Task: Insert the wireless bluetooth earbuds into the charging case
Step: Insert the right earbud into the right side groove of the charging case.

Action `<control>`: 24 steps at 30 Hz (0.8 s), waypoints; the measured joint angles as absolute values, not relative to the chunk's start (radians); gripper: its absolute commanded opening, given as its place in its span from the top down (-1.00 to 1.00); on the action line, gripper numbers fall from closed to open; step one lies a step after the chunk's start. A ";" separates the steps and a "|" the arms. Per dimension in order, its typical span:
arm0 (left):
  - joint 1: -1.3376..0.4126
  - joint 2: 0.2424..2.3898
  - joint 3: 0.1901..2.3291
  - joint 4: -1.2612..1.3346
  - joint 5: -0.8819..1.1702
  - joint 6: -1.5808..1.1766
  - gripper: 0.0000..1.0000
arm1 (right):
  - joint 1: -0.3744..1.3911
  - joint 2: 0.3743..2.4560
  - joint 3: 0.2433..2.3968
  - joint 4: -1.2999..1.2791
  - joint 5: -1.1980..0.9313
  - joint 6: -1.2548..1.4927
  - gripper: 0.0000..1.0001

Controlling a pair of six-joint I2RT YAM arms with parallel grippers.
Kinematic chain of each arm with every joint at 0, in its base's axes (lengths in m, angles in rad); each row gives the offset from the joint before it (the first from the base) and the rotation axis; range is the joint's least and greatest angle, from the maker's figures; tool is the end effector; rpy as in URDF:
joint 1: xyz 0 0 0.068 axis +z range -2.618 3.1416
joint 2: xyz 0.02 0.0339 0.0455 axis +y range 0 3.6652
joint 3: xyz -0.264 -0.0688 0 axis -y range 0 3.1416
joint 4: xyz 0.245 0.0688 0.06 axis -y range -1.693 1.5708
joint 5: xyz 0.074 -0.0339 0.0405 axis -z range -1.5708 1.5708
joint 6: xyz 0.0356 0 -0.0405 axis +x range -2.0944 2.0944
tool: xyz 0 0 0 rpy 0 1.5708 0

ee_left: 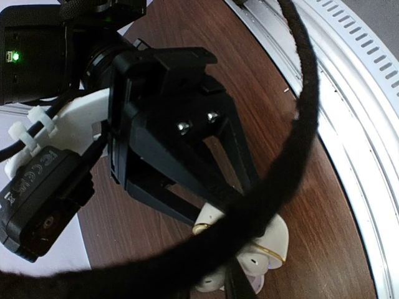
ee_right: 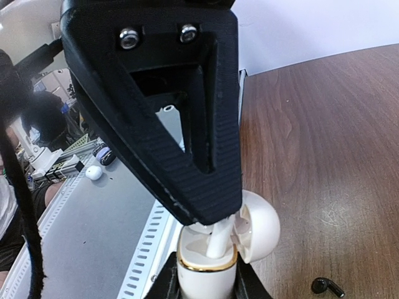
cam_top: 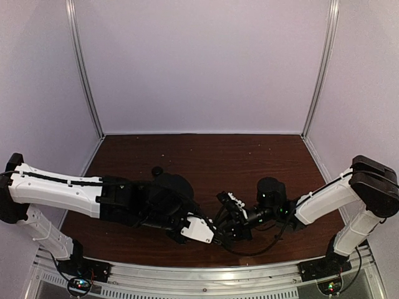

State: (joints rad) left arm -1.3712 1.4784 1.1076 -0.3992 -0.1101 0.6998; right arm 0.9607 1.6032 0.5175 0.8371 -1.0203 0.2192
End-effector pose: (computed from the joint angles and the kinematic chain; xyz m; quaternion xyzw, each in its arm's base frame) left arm 0.0681 -0.3170 0.2674 0.7799 0.4875 -0.0804 0.3842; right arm 0.1388 0.2515 0.1658 -0.5290 0.5334 0.6184 0.2308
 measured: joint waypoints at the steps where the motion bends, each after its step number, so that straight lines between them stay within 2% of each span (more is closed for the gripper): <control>1: -1.376 1.477 1.108 -0.399 -0.117 0.703 0.86 | 0.961 1.603 0.517 0.839 -1.024 0.222 1.00; 16: -1.462 1.432 1.126 -0.435 -0.170 0.786 0.75 | 1.008 1.587 0.502 0.945 -1.085 0.295 1.00; 24: -1.495 1.438 1.158 -0.480 -0.198 0.817 0.61 | 1.026 1.581 0.501 0.955 -1.088 0.295 1.00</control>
State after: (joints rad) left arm -1.4952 1.4380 1.1584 -0.4805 -0.1982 0.8165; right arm 1.0260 1.5810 0.5011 0.9550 -1.0878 0.2947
